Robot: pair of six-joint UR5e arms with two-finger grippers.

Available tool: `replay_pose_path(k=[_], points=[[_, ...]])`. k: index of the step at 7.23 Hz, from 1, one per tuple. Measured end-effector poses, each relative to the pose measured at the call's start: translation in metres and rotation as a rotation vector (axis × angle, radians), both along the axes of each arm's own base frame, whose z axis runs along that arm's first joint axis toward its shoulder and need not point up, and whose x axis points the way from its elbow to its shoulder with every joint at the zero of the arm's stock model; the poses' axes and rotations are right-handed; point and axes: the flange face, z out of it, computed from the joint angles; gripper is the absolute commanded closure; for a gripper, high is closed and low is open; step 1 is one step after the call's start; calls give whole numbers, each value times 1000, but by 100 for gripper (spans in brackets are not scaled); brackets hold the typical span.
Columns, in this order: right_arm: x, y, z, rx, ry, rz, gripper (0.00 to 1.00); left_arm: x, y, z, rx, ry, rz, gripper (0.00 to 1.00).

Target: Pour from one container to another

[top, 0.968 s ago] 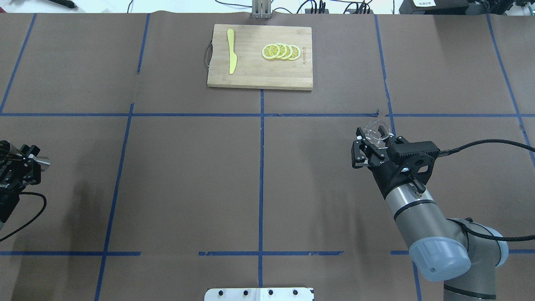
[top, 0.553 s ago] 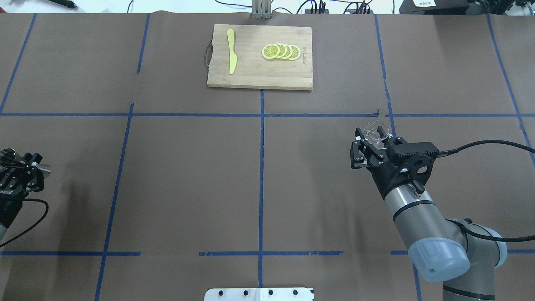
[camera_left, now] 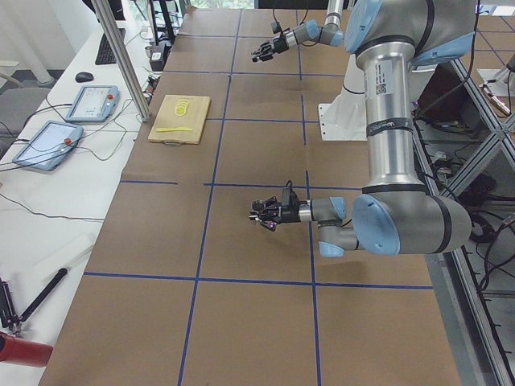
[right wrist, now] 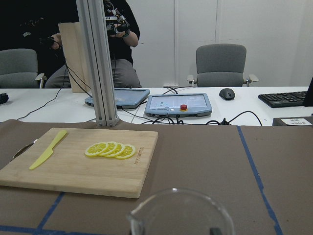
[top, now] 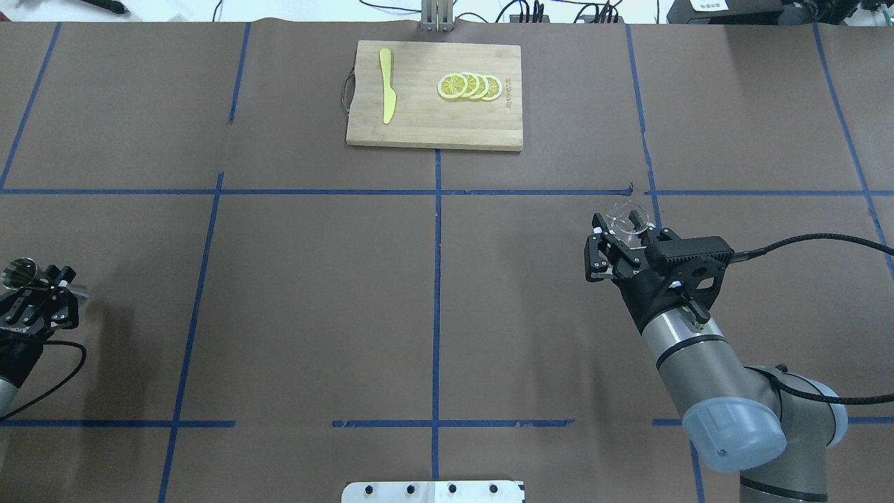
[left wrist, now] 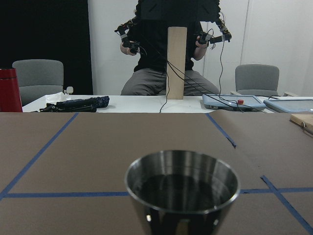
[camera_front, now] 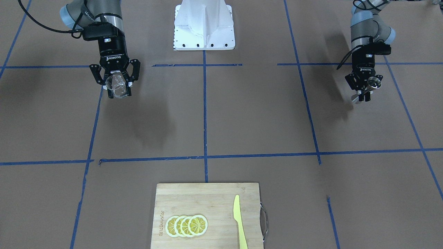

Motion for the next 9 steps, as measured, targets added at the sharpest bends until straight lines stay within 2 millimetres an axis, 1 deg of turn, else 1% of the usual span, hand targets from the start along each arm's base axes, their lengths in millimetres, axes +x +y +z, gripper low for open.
replay_pose_path(k=[3, 7, 9], points=[[1, 0, -3, 2, -8, 0, 100, 13, 8, 1, -19, 22, 21, 100], [5, 1, -9, 5, -24, 1, 100, 16, 10, 0, -21, 24, 28, 100], [6, 1, -12, 7, -30, 1, 100, 17, 11, 1, -21, 23, 32, 90]])
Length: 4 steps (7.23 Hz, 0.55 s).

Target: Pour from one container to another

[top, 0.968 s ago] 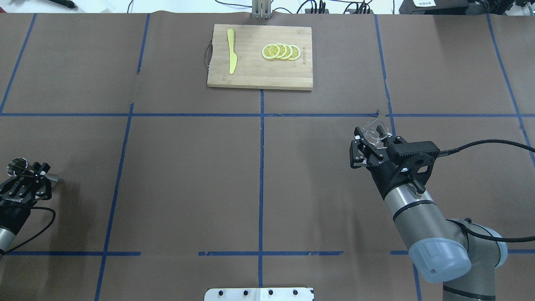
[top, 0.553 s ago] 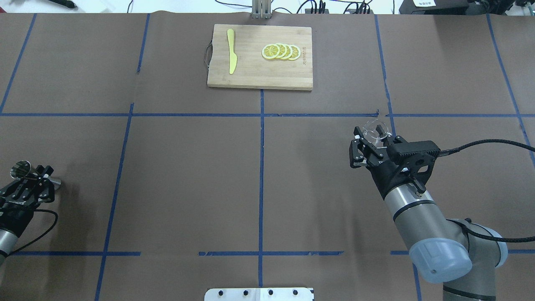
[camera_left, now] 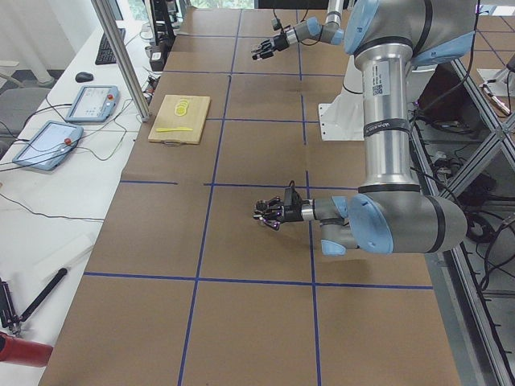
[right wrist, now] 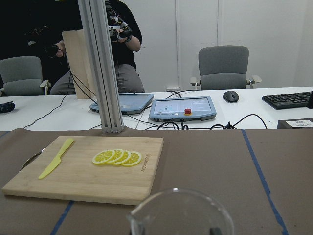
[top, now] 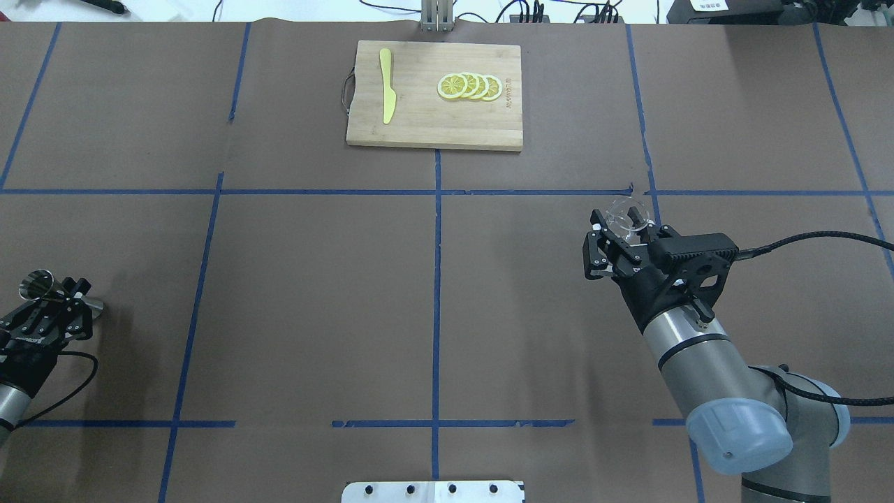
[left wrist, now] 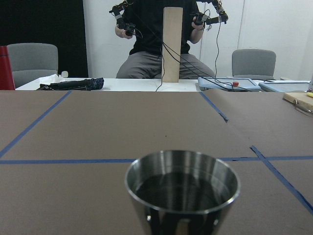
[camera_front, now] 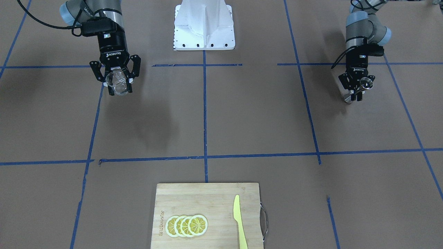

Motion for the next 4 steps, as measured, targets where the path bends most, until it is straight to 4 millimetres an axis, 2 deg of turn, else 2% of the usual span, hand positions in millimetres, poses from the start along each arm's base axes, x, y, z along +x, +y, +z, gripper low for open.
replay_pose_path(k=[4], points=[[0, 1, -2, 1, -5, -1, 100, 1, 1, 0, -2, -2, 7, 86]])
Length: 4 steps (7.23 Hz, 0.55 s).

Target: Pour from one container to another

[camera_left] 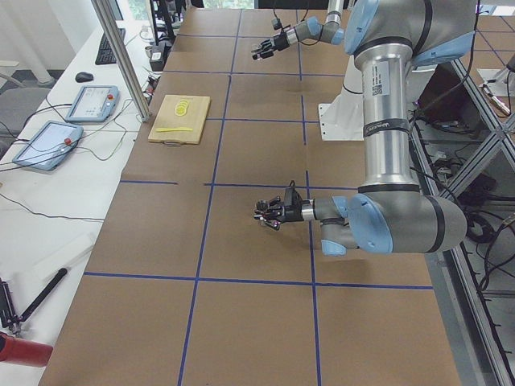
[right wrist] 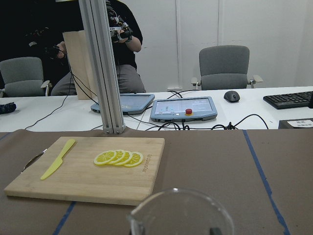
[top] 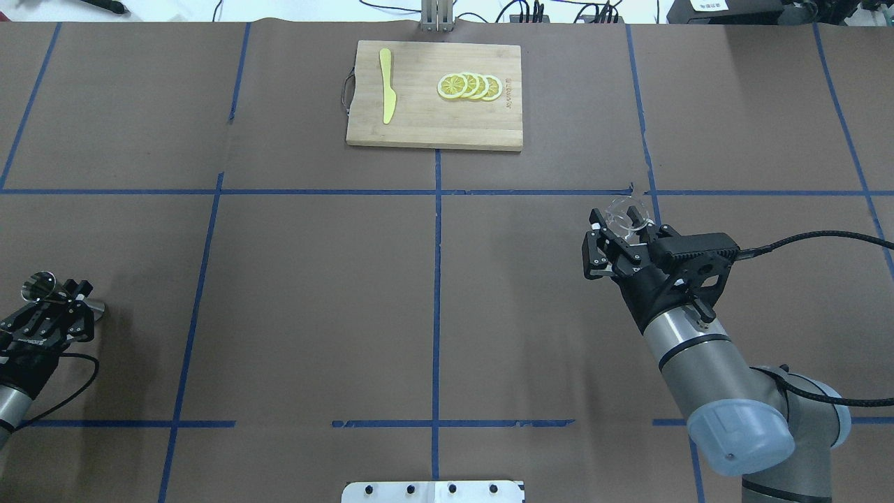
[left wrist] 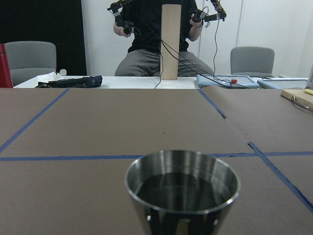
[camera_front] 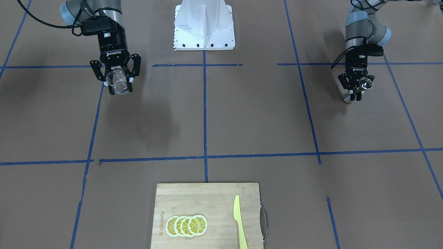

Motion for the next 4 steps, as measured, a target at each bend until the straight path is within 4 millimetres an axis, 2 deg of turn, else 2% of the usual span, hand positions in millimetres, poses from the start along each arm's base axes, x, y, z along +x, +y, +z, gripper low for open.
replay_pose_path(k=[2, 4], points=[[0, 1, -1, 1, -3, -1, 100, 1, 0, 1, -3, -1, 6, 84], [1, 1, -3, 1, -5, -1, 100, 1, 1, 1, -4, -1, 9, 65]])
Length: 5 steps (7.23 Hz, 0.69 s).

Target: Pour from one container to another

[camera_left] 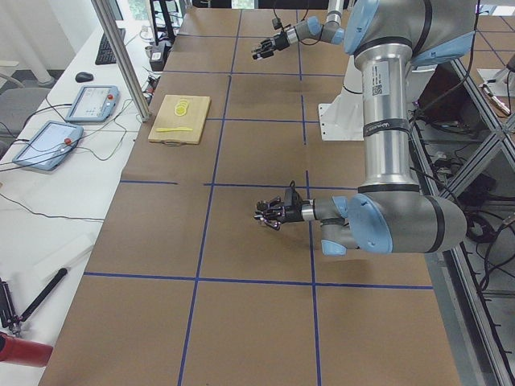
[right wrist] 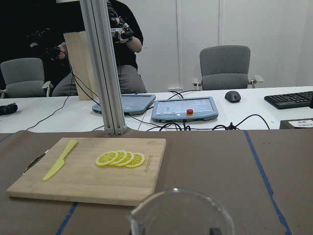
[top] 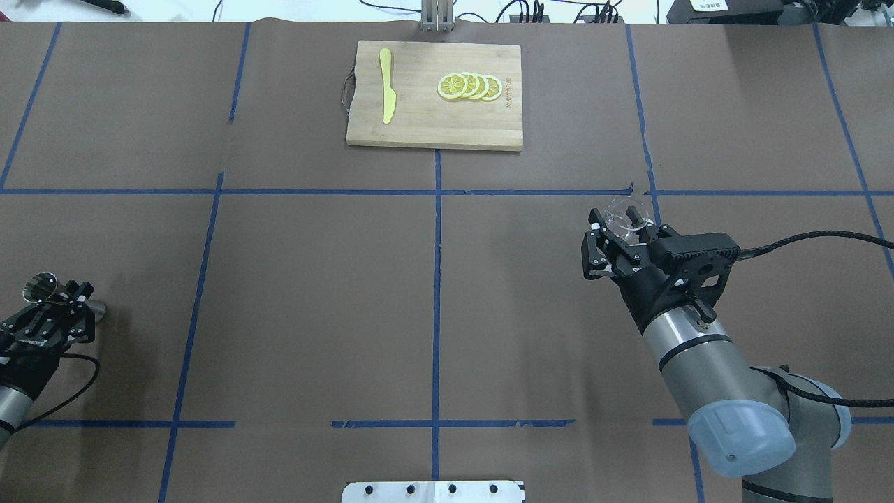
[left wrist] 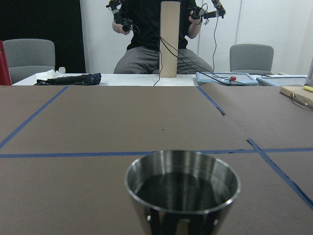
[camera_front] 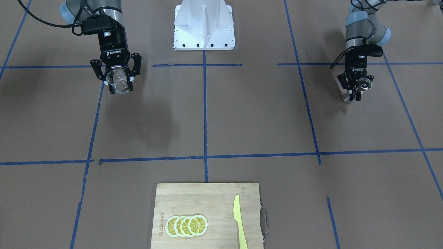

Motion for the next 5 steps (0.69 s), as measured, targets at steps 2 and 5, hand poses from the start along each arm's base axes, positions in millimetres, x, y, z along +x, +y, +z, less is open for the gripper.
replay_pose_path(k=[2, 5], points=[[0, 0, -1, 0, -2, 0, 100, 0, 0, 0, 0, -1, 1, 56], [1, 0, -6, 3, -14, 0, 100, 1, 1, 0, 0, -1, 4, 45]])
